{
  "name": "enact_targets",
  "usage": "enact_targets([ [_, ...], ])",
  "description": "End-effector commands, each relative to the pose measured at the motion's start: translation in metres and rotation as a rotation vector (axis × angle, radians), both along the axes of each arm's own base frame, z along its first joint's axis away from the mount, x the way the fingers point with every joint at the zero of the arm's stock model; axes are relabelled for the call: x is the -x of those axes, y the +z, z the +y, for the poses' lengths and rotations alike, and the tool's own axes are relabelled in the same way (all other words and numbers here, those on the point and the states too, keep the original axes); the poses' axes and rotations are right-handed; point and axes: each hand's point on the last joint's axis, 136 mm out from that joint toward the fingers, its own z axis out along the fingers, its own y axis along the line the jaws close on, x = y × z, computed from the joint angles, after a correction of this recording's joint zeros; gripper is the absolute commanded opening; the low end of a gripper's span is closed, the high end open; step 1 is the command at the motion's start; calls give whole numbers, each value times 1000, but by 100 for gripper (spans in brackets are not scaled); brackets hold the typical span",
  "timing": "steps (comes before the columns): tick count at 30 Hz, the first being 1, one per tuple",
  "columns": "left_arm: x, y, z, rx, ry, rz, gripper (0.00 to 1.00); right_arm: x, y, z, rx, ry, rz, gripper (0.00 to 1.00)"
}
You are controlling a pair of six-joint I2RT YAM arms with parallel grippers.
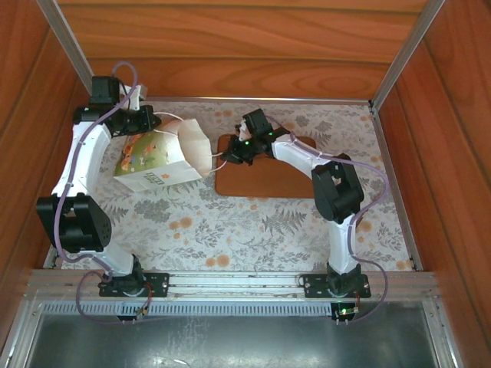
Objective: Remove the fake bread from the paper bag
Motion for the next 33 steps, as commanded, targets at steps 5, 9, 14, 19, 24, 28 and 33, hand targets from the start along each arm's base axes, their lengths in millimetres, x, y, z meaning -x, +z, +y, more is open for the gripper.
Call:
enact_targets([
  [5,11,9,-20,125,-45,29,0,9,-23,3,-2,-7,67,9],
  [9,11,10,-27,149,-44,41,0,13,-32,-1,16,-17,78,12],
  [14,12,12,-28,173,-30,46,0,19,-34,-6,28,-7,82,24],
  [19,15,19,-35,211,-54,38,0,22,-21,-23,89,-15,23,41],
  [24,21,27,-52,268,-124,35,0,25,-7,-62,221,-71,-46,56],
  [28,24,29,-68,303,-182,45,0,29,12,-95,316,-115,-114,58],
  [33,24,23,-82,318,-218,72,0,36,39,-152,442,-237,-198,60],
])
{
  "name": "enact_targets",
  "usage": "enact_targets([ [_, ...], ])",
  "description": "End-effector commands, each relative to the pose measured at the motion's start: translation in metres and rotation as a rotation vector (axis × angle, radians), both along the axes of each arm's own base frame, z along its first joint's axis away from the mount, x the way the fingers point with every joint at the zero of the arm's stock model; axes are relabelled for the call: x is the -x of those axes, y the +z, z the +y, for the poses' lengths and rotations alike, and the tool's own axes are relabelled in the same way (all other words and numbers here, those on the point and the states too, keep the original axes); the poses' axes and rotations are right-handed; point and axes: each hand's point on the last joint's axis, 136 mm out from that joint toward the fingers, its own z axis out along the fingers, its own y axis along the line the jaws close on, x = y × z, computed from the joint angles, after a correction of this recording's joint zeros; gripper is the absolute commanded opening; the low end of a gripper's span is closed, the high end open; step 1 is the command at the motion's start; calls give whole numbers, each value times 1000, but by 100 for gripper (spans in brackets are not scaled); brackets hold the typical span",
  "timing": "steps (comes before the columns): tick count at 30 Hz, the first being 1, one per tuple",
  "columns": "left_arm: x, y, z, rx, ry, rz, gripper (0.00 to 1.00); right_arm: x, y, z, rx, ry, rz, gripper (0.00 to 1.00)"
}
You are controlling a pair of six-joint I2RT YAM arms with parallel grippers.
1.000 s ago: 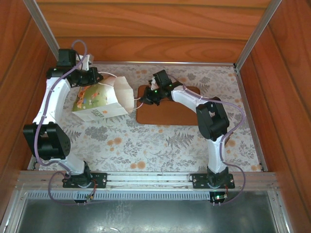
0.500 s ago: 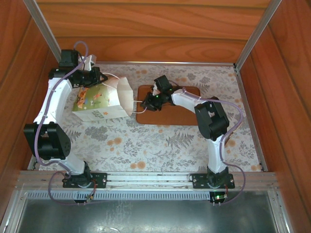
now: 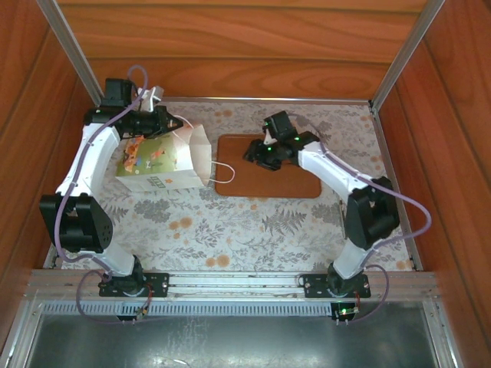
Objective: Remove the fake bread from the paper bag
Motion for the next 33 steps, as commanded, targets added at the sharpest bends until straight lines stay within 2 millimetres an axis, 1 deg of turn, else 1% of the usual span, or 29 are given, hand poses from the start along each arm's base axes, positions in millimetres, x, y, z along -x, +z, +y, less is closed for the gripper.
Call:
enact_targets([
  [1,-1,4,-12,37,-43,-2,0,12,2,-60,185,-110,-36,61],
  [3,-2,3,-14,35,-47,0,0,18,7,-87,232,-177,-68,61],
  [4,-2,3,-16,35,-50,1,0,22,9,-103,252,-217,-85,63],
  [6,-2,0,-18,32,-52,5,0,33,8,-134,279,-313,-84,63],
  [9,-3,-3,-18,22,-43,12,0,56,2,-184,296,-466,-37,63],
  [11,-3,-5,-15,5,-28,12,0,77,-8,-220,322,-577,12,62],
  [12,-3,-5,-14,-4,-21,9,0,86,-12,-234,329,-620,28,62],
  [14,-4,-5,-12,-16,-11,1,0,109,-26,-265,344,-722,93,66],
  [16,-4,-4,-12,-18,-11,-5,0,128,-40,-287,320,-795,161,66],
  [17,-4,-2,-13,-18,-12,-11,0,135,-48,-296,294,-826,194,72],
  [18,-4,-2,-12,-21,-12,-13,0,139,-54,-302,265,-849,216,76],
  [20,-4,-1,-12,-25,-12,-23,0,144,-69,-310,201,-868,262,79],
  [22,-4,-2,-11,-27,-11,-21,0,148,-82,-318,199,-876,305,80],
  [25,-2,-3,-12,-27,-12,-22,0,141,-96,-315,169,-805,356,82],
  [27,-2,-3,-12,-27,-12,-25,0,133,-99,-305,123,-730,382,82],
  [29,-2,-3,-12,-28,-12,-26,0,128,-106,-301,101,-703,419,82],
  [33,-2,-4,-12,-27,-10,-28,0,130,-118,-312,172,-696,468,82],
])
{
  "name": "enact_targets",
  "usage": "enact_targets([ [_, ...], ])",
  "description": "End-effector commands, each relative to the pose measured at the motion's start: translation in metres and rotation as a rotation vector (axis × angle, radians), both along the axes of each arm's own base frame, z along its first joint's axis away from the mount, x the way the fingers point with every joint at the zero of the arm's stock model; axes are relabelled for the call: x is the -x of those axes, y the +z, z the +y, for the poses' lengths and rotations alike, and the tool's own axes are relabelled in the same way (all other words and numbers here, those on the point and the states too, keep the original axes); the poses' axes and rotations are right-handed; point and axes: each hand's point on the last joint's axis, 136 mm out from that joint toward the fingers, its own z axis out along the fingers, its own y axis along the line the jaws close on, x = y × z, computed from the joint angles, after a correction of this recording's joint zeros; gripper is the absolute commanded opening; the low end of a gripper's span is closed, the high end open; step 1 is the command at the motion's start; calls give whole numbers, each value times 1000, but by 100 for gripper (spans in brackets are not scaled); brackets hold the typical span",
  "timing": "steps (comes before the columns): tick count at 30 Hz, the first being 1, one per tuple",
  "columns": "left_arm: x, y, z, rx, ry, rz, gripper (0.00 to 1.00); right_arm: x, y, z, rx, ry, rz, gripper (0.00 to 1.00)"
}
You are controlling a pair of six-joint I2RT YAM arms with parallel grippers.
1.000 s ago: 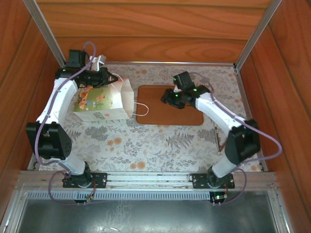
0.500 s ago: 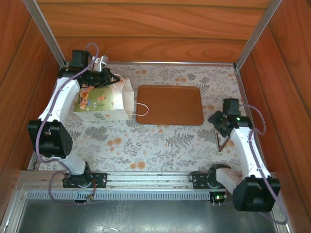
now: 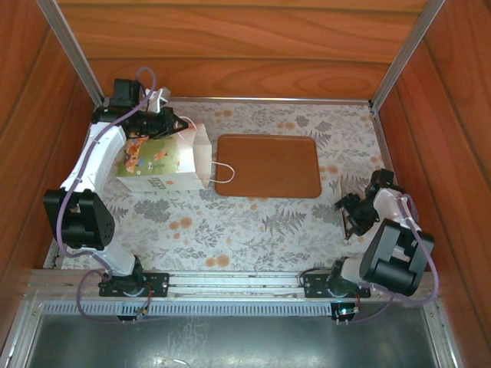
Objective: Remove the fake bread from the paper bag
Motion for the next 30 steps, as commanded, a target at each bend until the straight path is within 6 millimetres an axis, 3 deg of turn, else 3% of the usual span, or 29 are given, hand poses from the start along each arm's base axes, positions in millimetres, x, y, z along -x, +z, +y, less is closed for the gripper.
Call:
enact_targets([
  [1,4,8,-2,1,-4,-33,0,-6,1,-2,2,48,-5,82],
  [8,2,9,-2,5,2,-38,0,-24,-5,5,-34,106,-38,75],
  [13,2,8,-2,6,6,-36,0,-50,-5,9,-10,203,-58,71],
  [18,3,6,-1,1,10,-33,0,-74,-8,16,5,294,-51,61],
  [21,5,6,-1,0,12,-34,0,-82,-18,14,26,338,-7,48],
  [26,6,7,0,-1,14,-38,0,-74,-23,10,87,377,91,45],
  [30,7,8,0,1,15,-39,0,-58,-17,11,123,380,125,52],
])
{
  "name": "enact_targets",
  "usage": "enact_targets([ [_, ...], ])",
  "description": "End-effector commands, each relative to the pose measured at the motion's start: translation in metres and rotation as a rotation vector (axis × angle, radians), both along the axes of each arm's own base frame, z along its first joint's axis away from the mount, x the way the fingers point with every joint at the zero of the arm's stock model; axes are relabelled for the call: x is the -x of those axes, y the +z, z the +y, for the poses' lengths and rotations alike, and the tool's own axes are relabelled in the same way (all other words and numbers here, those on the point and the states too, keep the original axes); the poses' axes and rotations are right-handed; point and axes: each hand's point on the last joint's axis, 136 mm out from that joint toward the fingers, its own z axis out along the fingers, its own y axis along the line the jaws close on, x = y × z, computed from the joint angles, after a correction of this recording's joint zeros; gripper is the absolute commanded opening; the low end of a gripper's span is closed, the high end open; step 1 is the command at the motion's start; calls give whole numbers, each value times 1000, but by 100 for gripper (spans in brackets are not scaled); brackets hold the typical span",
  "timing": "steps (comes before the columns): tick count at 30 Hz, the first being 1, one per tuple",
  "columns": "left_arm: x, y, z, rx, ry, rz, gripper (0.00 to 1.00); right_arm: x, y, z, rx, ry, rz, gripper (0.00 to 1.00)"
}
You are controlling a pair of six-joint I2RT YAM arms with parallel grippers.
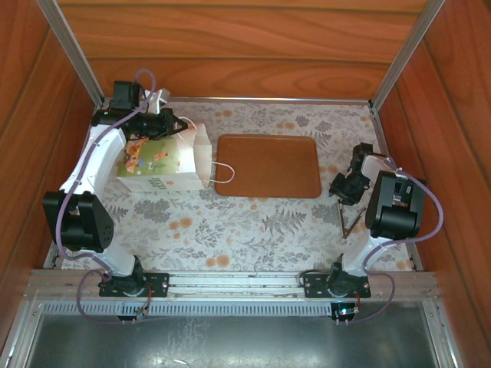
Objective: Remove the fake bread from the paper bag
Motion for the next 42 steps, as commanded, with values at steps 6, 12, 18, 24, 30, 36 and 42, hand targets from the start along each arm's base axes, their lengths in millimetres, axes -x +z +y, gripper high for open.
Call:
enact_targets([
  [6,6,8,-2,2,-6,-29,0,49,8,-3,77,-9,75,50],
  [12,6,7,-3,5,-10,-28,0,54,-5,-2,72,5,96,38],
  [18,5,9,-4,14,-12,-29,0,21,-1,-3,89,92,36,22],
  [24,5,14,-4,22,-11,-37,0,-14,2,-25,202,182,38,17],
  [30,3,15,-4,27,-6,-39,0,-58,1,-29,224,335,-21,17],
  [36,2,17,-5,30,-6,-43,0,-80,1,1,159,520,-78,18],
  [42,2,16,-7,40,-19,-41,0,-70,11,13,129,487,15,31],
])
